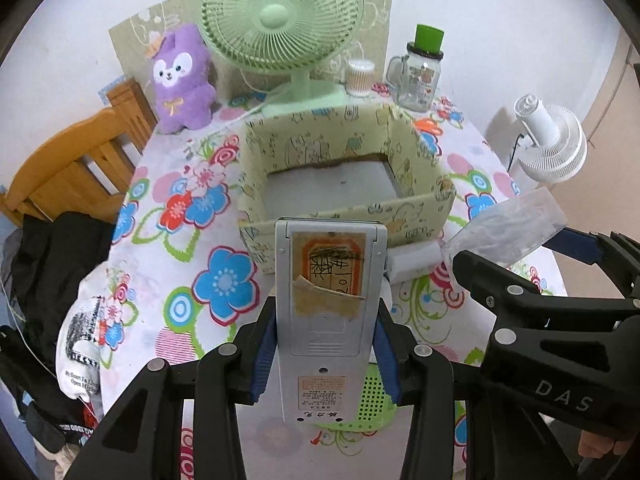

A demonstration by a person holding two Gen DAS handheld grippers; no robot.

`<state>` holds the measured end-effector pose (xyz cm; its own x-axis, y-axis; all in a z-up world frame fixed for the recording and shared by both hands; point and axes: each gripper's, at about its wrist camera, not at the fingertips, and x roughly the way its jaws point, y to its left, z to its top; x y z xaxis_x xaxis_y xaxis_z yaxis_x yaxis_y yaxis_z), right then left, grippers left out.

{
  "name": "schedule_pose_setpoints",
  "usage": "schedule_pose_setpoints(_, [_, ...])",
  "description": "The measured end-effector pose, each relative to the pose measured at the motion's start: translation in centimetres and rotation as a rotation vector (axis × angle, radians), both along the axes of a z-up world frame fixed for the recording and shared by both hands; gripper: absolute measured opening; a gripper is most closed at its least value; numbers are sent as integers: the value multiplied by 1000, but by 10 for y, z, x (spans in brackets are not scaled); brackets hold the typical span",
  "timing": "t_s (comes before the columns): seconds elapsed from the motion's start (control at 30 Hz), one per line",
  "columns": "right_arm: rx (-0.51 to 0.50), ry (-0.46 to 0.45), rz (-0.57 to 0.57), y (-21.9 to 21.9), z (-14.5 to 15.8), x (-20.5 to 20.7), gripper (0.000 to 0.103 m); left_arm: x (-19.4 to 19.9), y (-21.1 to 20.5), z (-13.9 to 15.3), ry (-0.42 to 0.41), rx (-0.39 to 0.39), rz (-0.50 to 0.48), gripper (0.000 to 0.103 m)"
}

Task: Organize rigid objects
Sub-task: 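Lift the white remote with the left tool while the right tool lifts the clear floss case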

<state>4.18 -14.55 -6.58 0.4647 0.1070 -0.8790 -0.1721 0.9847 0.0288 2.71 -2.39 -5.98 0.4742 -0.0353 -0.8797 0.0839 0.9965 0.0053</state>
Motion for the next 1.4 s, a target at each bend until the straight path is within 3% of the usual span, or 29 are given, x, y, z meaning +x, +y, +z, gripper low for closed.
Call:
schedule_pose_setpoints(0.6, [35,-57,-5,-5,40,8,89,10,1,34,-61,-8,26,45])
schedule_pose_setpoints(1.4, [65,-81,-8,8,50,61,89,67,13,42,-90,-26,51,45])
